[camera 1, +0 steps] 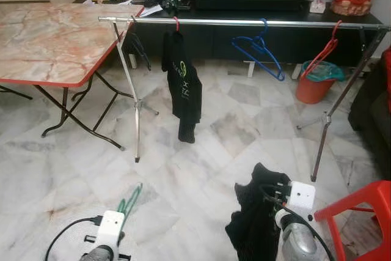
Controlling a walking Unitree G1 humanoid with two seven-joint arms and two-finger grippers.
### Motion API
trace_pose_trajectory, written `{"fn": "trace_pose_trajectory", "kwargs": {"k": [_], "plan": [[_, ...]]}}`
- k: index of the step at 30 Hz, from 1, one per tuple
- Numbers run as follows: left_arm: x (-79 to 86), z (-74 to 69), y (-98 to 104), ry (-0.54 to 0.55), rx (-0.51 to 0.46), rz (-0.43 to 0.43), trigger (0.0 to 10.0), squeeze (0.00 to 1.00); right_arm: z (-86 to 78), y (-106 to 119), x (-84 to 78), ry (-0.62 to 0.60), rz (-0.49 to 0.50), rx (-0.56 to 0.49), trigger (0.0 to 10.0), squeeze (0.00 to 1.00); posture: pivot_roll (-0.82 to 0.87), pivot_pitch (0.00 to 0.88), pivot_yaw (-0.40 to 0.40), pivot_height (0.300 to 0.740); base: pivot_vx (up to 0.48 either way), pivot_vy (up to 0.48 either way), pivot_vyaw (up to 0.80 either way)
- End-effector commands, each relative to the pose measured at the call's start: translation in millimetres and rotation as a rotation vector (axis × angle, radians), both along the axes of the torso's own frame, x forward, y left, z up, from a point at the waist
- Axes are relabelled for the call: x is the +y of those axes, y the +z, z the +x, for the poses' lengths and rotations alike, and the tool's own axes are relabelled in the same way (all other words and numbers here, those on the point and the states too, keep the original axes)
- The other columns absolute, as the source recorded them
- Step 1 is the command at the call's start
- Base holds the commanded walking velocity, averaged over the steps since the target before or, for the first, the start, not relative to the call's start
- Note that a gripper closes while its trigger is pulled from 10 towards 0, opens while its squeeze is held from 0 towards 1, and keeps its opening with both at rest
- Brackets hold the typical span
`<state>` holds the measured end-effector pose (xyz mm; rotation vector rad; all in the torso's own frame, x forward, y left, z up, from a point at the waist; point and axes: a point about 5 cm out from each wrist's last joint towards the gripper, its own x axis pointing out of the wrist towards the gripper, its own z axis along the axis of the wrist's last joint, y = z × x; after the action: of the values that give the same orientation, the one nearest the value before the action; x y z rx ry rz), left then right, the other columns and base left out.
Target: Hang hanger
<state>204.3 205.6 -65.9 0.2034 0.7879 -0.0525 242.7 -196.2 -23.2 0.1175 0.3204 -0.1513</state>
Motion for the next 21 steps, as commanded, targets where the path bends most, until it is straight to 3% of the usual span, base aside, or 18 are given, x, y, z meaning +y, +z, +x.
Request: {"fn": "trace_pose_trajectory", "kwargs": {"k": [1, 2, 3, 4, 21], "plan": [[2.8, -8.7, -4.9, 0.004, 0.037, 0.006, 10.0, 0.00, 3.7, 5.4, 1.8, 0.015, -0.004, -0.042, 0.0, 0.00, -0.13, 0.000, 0.029, 0.740, 0.000, 0.000, 0.00], [2.1, -9.2, -5.3, 0.011, 0.037, 0.002, 10.0, 0.00, 4.3, 6.3, 2.8, 0.019, -0.004, -0.050, 3.4, 0.00, -0.13, 0.000, 0.027, 0.740, 0.000, 0.304, 0.00], [1.8, -9.2, -5.3, 0.011, 0.036, 0.002, 10.0, 0.00, 4.6, 6.6, 3.0, 0.021, -0.005, -0.052, 3.4, 0.00, -0.13, 0.000, 0.027, 0.740, 0.000, 0.304, 0.00], [1.6, -9.2, -5.4, 0.010, 0.035, 0.003, 10.0, 0.00, 5.2, 7.2, 3.5, 0.024, -0.009, -0.054, 10.0, 0.00, -0.13, 0.000, 0.027, 0.740, 0.000, 0.330, 0.00], [-4.5, -17.5, -11.8, -0.015, 0.095, -0.009, 10.0, 0.00, 22.8, 21.5, 15.3, 0.071, -0.028, -0.116, 10.0, 0.00, -0.13, 0.000, 0.007, 0.740, 0.000, 0.315, 0.00]]}}
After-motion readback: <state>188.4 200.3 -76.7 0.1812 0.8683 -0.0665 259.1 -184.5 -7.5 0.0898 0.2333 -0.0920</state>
